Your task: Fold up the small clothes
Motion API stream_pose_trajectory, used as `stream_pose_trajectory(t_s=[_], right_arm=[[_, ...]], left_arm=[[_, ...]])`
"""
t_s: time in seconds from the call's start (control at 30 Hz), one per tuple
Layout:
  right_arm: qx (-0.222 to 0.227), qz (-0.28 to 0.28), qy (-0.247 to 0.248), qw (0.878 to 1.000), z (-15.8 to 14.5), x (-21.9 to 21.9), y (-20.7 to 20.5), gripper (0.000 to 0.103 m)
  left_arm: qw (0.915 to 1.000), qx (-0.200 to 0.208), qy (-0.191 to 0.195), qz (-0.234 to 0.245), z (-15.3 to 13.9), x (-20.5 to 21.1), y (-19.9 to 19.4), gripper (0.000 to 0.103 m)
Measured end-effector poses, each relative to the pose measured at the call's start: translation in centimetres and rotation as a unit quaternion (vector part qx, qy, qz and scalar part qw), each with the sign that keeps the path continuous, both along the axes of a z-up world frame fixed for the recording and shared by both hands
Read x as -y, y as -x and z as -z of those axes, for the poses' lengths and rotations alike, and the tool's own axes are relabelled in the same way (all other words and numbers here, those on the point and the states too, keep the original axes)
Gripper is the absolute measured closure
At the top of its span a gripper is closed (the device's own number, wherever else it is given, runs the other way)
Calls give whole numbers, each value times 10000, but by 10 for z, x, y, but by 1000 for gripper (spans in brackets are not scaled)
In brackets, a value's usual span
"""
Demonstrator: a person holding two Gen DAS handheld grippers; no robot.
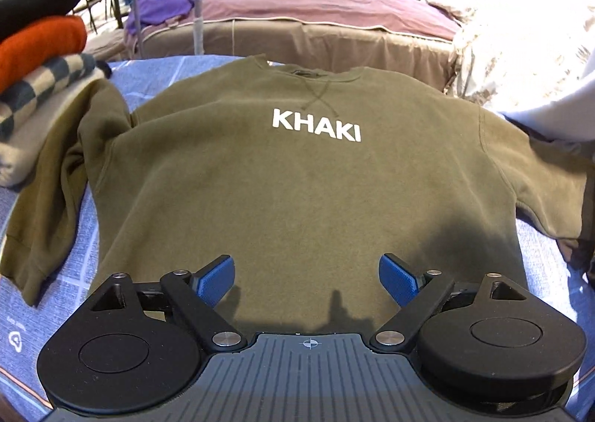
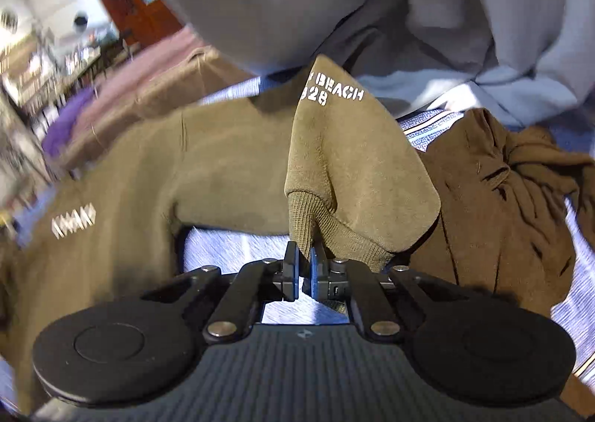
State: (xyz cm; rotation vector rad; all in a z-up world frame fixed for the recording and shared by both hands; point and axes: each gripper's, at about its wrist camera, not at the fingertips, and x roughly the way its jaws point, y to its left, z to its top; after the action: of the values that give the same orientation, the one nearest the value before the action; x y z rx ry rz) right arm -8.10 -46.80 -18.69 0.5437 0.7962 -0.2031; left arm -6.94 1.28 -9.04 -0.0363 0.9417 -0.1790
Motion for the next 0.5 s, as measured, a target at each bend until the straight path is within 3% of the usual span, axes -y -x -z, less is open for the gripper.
stream_pose_trajectory(t_s=[0.13,0.23,0.33,0.5], right_arm=[[390,201,-988,9941,-30,2,-8,95],[473,-5,-1696,9844,-45,-21,-43,95],[587,-655,-2263,9701,-56,-65,-92,95],[635,-1415,-2777,9481,-66,-166,-170,95]], left_arm=[[9999,53,37,-96,1,-14,-3,0],[9998,-6,34,-183,5,-30,-7,0],[9995,-80,134,-287,7,-52,-9,0],[9989,-77,132,-448,6,-95,-10,0]])
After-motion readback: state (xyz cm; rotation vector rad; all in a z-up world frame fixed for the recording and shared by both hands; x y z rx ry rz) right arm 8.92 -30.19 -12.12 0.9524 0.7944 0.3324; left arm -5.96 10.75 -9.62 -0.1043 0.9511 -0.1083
